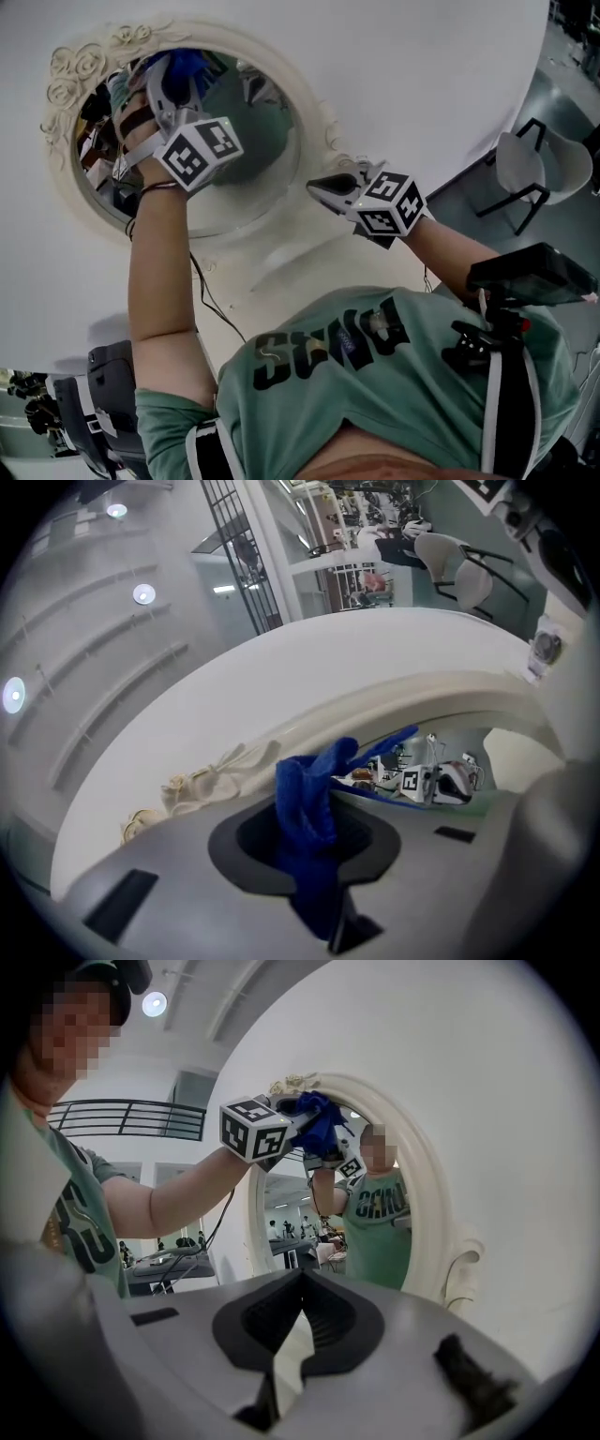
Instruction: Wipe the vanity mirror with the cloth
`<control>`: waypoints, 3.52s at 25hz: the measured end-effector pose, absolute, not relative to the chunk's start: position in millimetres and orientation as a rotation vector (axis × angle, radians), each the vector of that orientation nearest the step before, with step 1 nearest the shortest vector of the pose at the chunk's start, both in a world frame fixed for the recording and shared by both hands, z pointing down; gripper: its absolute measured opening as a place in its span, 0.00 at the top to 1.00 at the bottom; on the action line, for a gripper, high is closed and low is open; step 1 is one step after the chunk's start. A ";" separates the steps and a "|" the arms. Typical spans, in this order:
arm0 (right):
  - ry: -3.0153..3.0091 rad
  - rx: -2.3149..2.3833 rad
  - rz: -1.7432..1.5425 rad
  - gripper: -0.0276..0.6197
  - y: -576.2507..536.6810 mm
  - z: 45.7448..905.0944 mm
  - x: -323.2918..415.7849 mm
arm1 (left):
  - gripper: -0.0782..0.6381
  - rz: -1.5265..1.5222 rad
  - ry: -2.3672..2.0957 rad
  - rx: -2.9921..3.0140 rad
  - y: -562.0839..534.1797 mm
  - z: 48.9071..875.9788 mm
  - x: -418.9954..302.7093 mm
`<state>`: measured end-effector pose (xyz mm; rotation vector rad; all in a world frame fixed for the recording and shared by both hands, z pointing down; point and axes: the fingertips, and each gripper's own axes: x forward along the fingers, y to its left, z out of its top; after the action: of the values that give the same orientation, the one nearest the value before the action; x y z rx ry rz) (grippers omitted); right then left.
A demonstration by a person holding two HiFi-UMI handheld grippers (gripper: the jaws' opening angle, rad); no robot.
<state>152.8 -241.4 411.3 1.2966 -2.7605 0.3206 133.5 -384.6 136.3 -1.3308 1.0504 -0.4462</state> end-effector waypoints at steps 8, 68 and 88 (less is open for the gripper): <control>-2.728 1.341 0.367 0.95 -241.9 421.7 159.9 | 0.78 -0.568 0.741 -1.323 -380.0 321.5 194.5; -2.702 1.438 0.637 0.95 -228.5 482.2 208.4 | 0.80 -1.218 0.369 -1.098 -390.2 618.1 111.4; -2.754 1.249 0.565 0.95 -221.9 460.0 126.5 | 0.77 -0.815 1.286 -2.644 -261.0 552.1 -98.7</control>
<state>126.5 -221.9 460.0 1.2494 -2.7544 0.5654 -98.7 -261.0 552.1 -2.6437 1.2857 -0.8145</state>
